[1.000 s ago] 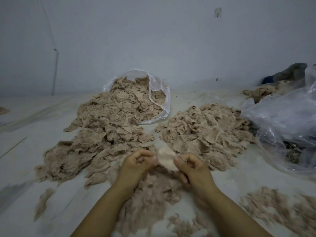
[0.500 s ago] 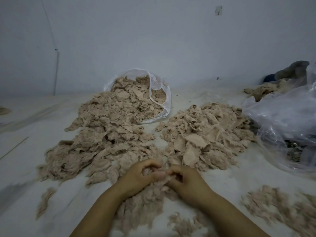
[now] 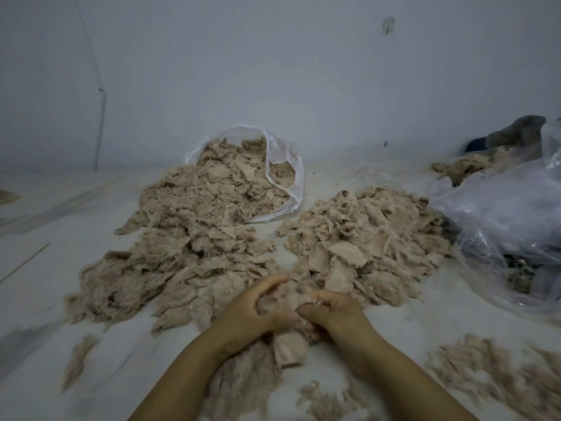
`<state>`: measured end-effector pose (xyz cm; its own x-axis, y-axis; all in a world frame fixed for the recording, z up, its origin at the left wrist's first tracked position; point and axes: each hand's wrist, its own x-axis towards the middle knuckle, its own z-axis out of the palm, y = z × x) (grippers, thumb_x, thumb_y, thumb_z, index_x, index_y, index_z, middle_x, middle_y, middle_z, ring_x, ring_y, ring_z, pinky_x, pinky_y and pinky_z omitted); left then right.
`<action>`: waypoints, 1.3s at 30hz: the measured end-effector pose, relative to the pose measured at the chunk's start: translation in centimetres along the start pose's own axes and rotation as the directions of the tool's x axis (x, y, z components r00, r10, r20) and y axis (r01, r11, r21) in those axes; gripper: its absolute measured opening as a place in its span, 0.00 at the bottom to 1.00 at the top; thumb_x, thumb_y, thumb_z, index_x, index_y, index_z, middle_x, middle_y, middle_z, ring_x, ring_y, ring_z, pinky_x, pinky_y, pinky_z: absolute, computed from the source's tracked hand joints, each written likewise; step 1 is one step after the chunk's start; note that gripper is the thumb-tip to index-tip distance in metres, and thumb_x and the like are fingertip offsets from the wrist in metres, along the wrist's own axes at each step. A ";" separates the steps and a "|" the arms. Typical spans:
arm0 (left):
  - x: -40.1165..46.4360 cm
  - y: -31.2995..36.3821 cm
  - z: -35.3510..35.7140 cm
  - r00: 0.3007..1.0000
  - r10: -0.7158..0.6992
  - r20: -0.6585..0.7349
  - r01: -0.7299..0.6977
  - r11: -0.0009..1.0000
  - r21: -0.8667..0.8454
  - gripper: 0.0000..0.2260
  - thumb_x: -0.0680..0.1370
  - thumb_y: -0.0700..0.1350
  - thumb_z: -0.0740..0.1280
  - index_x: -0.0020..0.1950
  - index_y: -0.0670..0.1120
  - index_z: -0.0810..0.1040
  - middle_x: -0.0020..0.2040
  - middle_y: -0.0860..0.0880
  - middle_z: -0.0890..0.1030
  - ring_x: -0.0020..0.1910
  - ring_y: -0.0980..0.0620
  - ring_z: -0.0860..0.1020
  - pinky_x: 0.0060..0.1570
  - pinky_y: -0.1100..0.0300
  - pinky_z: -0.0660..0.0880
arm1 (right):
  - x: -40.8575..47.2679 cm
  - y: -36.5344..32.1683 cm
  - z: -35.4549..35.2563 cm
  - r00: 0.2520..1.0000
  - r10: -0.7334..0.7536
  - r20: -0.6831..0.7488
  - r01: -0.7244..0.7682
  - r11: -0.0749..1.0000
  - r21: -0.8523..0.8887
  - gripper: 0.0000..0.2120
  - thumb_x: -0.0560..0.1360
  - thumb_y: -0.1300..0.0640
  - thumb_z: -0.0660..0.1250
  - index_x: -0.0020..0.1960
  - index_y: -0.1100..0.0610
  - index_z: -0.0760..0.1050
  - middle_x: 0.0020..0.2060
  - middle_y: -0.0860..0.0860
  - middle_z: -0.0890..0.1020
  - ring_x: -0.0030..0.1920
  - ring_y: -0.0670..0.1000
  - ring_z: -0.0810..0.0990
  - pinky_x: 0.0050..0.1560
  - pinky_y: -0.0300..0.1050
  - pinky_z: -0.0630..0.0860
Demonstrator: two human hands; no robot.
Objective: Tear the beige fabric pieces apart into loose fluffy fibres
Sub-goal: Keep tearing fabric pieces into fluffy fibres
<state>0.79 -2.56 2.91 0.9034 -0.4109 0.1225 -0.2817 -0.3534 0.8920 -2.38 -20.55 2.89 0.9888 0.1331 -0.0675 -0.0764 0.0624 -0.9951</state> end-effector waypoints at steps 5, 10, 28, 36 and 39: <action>0.6 0.0 1.0 0.973 -0.007 -0.232 -0.040 0.980 -0.196 0.11 0.76 0.35 0.66 0.35 0.46 0.79 0.30 0.52 0.80 0.30 0.58 0.78 0.33 0.68 0.72 | 0.0 -0.1 0.1 0.998 -0.063 0.011 0.064 0.997 -0.051 0.08 0.75 0.62 0.68 0.39 0.62 0.73 0.26 0.53 0.79 0.24 0.47 0.73 0.27 0.38 0.71; 1.0 -0.4 0.4 0.944 -0.062 -0.323 -0.032 0.960 -0.277 0.12 0.80 0.42 0.61 0.38 0.38 0.71 0.28 0.44 0.70 0.30 0.49 0.72 0.40 0.55 0.70 | -0.2 -0.6 -0.4 0.993 -0.014 0.115 0.029 0.991 -0.131 0.12 0.73 0.60 0.71 0.33 0.59 0.73 0.24 0.53 0.78 0.23 0.47 0.72 0.25 0.38 0.70; 0.1 0.7 0.9 0.997 -0.038 -0.065 0.014 0.945 -0.327 0.20 0.75 0.63 0.62 0.34 0.48 0.78 0.30 0.52 0.78 0.32 0.55 0.76 0.38 0.66 0.72 | 0.4 0.6 -0.3 0.983 -0.186 0.011 0.185 0.971 -0.152 0.14 0.76 0.56 0.68 0.36 0.61 0.69 0.24 0.49 0.71 0.27 0.47 0.72 0.29 0.38 0.68; 0.2 0.5 1.1 0.997 -0.061 -0.050 0.044 0.957 -0.288 0.10 0.71 0.46 0.69 0.40 0.38 0.81 0.33 0.46 0.78 0.34 0.52 0.76 0.37 0.62 0.72 | 0.4 0.8 0.0 0.982 -0.180 0.047 0.186 0.960 -0.210 0.09 0.74 0.59 0.70 0.53 0.57 0.74 0.39 0.58 0.77 0.38 0.52 0.76 0.41 0.47 0.76; -0.1 0.8 1.0 0.998 -0.049 0.040 0.060 0.942 -0.331 0.07 0.69 0.47 0.69 0.32 0.49 0.82 0.30 0.52 0.80 0.30 0.58 0.78 0.33 0.68 0.73 | 0.4 0.8 0.3 0.980 -0.200 0.016 0.201 0.970 -0.137 0.07 0.78 0.59 0.64 0.42 0.57 0.75 0.27 0.49 0.76 0.26 0.47 0.73 0.27 0.40 0.72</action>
<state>0.15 -3.68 3.15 0.9026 -0.4262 0.0608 -0.1041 -0.0791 0.9914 -2.06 -20.20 2.11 0.9819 0.1334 0.1345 0.1420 -0.0480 -0.9887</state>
